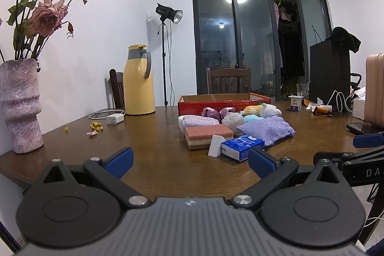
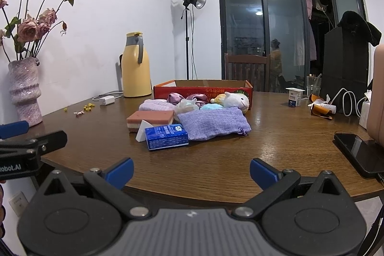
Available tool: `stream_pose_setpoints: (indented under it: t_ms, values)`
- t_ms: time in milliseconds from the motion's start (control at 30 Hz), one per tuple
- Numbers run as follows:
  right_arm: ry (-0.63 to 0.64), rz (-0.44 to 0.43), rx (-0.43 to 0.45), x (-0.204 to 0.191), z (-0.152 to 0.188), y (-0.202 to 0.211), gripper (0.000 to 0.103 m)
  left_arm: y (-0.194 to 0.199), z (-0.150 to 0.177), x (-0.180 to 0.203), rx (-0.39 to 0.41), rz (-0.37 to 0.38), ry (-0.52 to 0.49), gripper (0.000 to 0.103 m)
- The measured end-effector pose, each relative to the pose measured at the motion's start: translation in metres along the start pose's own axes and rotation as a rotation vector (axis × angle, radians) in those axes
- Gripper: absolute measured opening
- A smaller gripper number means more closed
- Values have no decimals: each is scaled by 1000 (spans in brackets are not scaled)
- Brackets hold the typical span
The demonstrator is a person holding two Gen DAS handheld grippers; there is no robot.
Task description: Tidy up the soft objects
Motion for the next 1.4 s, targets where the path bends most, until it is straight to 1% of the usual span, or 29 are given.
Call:
stream_pose_setpoints:
  t_ms: [233, 333, 400, 533, 600, 700, 767, 833, 900, 967, 1033, 1100, 1167, 1233, 1267, 1300, 1333, 1367, 1400]
  values:
    - [-9, -1, 9, 7, -4, -3, 103, -8, 0, -1, 11, -11, 4, 103]
    - [-21, 6, 19, 16, -6, -13, 103, -23, -1, -3, 17, -19, 0, 103]
    - [-31, 11, 16, 23, -7, -24, 103, -37, -2, -5, 0, -19, 3, 103]
    - [-57, 32, 15, 39, -14, -53, 103, -66, -4, -5, -30, 25, 27, 103]
    - [-89, 27, 14, 48, -20, -69, 103, -83, -8, -3, -54, 35, 50, 103]
    - [-115, -6, 16, 58, -32, -94, 103, -108, -17, 2, -93, 88, 101, 103]
    - [-146, -50, 16, 67, -42, -113, 103, -123, -25, 7, -117, 134, 133, 102]
    - [-153, -71, -24, 74, -53, -134, 103, -137, -34, 16, -140, 188, 147, 94]
    - [-121, -72, -68, 80, -64, -155, 103, -158, -45, 27, -197, 266, 155, 74]
    - [-80, -53, -94, 87, -74, -178, 103, -182, -53, 38, -270, 321, 181, 67]
    - [-63, -81, -133, 94, -81, -201, 98, -206, -58, 48, -341, 345, 202, 63]
    - [-76, -114, -185, 101, -87, -224, 82, -232, -60, 59, -408, 347, 213, 63]
    - [-113, -147, -241, 110, -89, -247, 77, -254, -59, 68, -468, 342, 207, 63]
    - [-164, -172, -293, 118, -87, -265, 72, -267, -56, 71, -504, 335, 229, 61]
    - [-190, -190, -315, 121, -85, -271, 63, -273, -55, 74, -517, 354, 235, 53]
    - [-216, -213, -326, 124, -83, -273, 47, -275, -55, 77, -526, 367, 235, 40]
    - [-237, -228, -338, 126, -80, -274, 37, -277, -55, 78, -530, 372, 234, 34]
    - [-249, -221, -340, 127, -78, -272, 20, -276, -56, 80, -521, 381, 233, 29]
    - [-252, -220, -327, 128, -77, -267, 10, -273, -59, 80, -503, 400, 234, 21]
Point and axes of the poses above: each gripper's, at about its wrist camera, not at the fingertips, and y roughly against the way its jaws point, x to its right, z to its underside, the point moved 2 cm from there along -y, roughly the way its jaws point, and after that the axes turned 3 degrees about z, right-handed, at the moved point
